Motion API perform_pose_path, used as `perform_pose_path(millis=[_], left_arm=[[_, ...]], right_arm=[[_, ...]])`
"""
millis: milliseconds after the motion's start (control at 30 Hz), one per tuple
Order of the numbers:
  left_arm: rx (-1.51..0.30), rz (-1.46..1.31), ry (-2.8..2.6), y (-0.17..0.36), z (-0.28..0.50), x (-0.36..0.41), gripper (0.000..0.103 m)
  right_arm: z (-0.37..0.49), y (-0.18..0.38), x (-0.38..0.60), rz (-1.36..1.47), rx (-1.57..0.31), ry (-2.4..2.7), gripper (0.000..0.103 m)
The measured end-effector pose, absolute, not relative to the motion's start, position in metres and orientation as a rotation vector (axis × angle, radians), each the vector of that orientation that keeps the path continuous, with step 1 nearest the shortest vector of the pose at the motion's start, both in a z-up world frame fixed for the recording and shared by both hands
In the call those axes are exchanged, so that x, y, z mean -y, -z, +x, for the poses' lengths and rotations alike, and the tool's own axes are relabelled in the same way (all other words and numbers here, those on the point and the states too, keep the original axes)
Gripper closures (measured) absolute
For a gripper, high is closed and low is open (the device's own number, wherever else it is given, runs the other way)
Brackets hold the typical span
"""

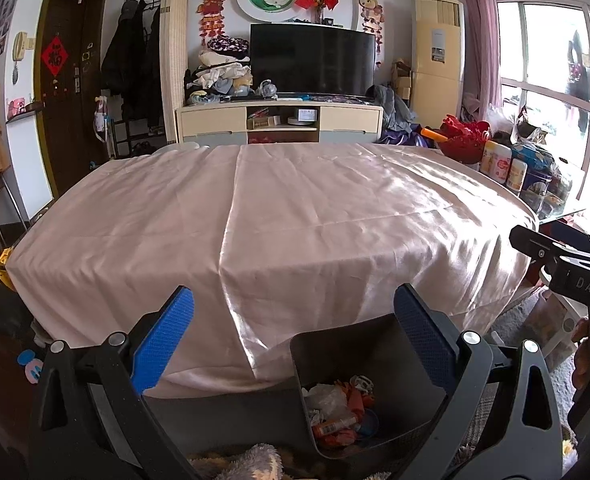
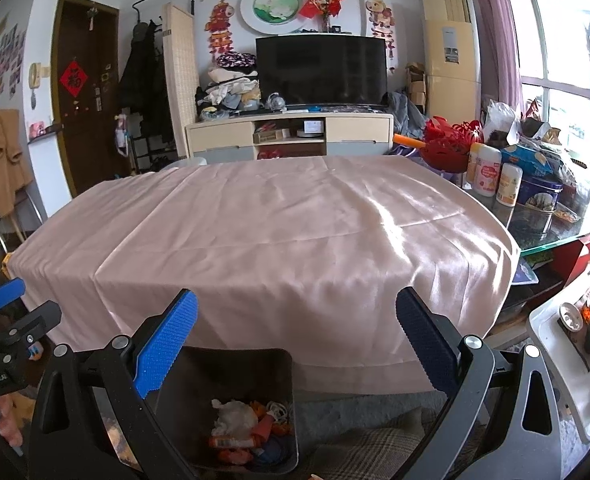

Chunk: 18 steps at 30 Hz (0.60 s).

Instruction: Collect trash

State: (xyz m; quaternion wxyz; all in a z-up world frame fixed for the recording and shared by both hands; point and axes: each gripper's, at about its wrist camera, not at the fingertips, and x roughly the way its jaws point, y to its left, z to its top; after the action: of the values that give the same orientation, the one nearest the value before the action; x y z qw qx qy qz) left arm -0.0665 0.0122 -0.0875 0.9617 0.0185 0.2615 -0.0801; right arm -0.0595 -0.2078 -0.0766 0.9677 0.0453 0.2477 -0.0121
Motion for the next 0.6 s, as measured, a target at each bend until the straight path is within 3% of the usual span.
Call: perform_pose_path(millis=[600], left_arm=[[-0.533,0.034,0.163,0.0896,-0.0668,-0.0109,0.008]], right_arm=[[-0.0577,0.0749,0.2015,0.094,-0.504,0.014,0.003]])
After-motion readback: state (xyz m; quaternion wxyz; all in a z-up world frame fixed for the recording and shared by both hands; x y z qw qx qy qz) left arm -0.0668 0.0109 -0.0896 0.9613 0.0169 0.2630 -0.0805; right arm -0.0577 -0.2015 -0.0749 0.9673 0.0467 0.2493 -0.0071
